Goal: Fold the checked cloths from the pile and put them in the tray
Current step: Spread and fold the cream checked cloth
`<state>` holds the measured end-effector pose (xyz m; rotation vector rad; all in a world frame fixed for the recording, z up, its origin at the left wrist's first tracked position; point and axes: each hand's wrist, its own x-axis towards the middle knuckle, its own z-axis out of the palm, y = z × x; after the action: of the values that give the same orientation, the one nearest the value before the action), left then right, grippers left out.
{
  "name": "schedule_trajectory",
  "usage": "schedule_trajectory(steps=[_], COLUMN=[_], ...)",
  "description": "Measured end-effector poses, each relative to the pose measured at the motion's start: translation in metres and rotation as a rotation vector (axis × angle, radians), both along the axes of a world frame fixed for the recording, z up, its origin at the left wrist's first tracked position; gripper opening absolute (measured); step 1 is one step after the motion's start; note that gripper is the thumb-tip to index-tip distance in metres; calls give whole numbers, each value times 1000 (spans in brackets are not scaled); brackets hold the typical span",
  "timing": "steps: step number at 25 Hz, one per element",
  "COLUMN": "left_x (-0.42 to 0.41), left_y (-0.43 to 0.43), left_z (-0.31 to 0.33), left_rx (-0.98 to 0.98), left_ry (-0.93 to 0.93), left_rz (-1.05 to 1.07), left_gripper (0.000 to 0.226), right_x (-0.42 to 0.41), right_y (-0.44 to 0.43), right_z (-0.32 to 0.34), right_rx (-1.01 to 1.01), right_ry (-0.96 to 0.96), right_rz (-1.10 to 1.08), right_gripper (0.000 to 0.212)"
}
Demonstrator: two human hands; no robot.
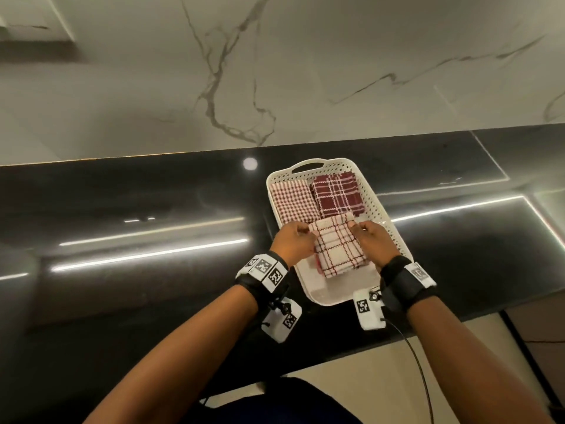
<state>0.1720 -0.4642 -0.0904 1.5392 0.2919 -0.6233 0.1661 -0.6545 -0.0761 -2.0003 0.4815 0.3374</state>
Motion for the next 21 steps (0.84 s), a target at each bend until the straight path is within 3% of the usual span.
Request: schedule_trajectory(steps=[2,5,8,10,13,14,16,18,21], left_x=[13,18,16,27,66,79,93,93,76], left_y=[-1,-1,-3,10,54,69,87,97,131], left_z=[-9,-14,-13,-7,0,2,-3,-6,-6], left_rx=[194,431,528,585,830,949,1125,1138,1084], left_ry=[-43,-204,-352,-465,-779,-880,-1024,-1129,-1208], left_rz=[-34,-212,-278,-335,-629,-771,-972,-1013,-986], left_gripper=[19,17,17,28,24,22,24,18,7], right_x=[18,29,28,26,4,-8,-32,-55,-72], right_y=[-6,-6,-1,2,20,34,71,111,145], right_z=[-13,-31,-37,-22,9,16,10,-12,-33], right_rx=[-96,-208,-243,-359,-388,-337,-297,-494,-710], right_ry=[55,118,162,83,-261,-278,-106,71,-5], right_rz=[17,27,13,32,63,135,345,574,623], right_gripper=[38,37,42,41,32,34,48,52,24])
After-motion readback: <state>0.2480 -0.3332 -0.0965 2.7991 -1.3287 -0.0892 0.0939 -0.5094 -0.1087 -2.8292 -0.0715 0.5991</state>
